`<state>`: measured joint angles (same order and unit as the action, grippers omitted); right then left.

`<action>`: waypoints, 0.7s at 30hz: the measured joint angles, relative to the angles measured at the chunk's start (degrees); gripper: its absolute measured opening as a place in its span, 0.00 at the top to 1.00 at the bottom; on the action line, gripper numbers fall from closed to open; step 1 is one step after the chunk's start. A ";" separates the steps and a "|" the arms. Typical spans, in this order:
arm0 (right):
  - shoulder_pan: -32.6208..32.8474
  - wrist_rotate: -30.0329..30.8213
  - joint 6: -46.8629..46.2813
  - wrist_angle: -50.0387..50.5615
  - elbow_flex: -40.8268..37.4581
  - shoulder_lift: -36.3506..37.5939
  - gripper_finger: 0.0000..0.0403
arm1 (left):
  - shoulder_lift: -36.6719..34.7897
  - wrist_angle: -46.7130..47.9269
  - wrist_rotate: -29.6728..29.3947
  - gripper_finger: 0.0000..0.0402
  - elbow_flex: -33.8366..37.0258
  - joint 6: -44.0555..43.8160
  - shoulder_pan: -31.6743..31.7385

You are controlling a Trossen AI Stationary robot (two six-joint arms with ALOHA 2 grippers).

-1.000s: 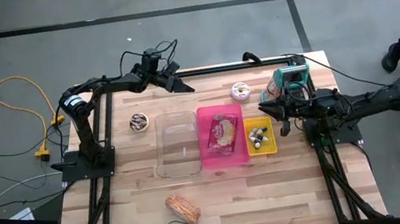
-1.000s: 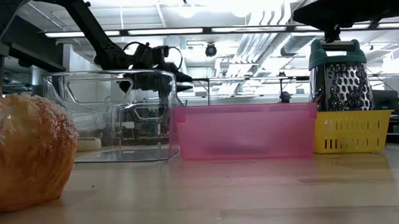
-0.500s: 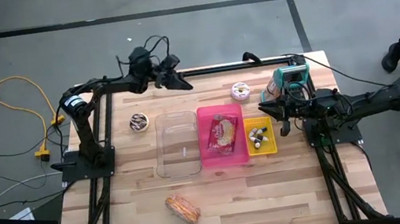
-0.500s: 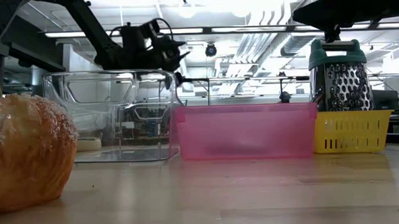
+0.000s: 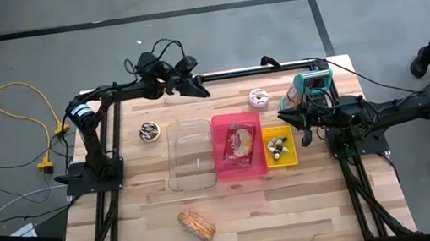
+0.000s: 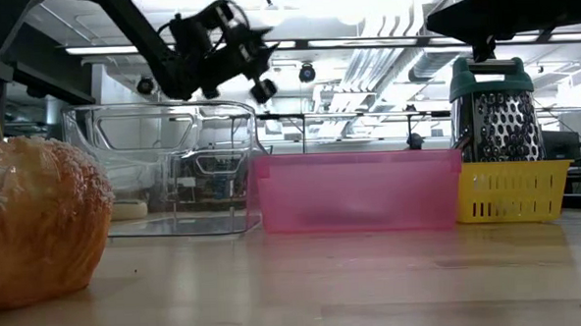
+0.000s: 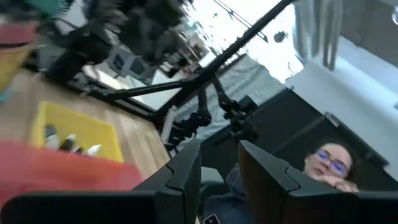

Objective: Pick & Place Food Item
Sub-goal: Put the black donut into the transparent bin

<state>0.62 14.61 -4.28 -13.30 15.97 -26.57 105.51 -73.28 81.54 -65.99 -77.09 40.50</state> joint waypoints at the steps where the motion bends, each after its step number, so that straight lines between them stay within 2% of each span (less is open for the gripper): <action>1: 0.02 -0.02 -0.01 0.00 0.00 0.00 0.89 | 0.00 0.00 0.00 0.74 -0.98 -0.39 -0.72; 6: 0.02 0.00 0.00 0.00 0.00 0.00 0.89 | 0.00 3.04 0.21 0.74 -6.23 0.39 -4.42; 13: 0.00 0.00 -0.01 0.00 0.00 0.00 0.89 | 0.00 13.82 -0.05 0.74 -11.07 8.94 -8.93; 21: 0.02 0.00 -0.01 0.00 0.00 0.00 0.89 | 0.00 28.57 -6.81 0.74 -15.89 21.03 -11.22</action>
<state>0.64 14.61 -4.29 -13.30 15.97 -26.57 105.51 -44.71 74.72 -81.89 -56.05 29.28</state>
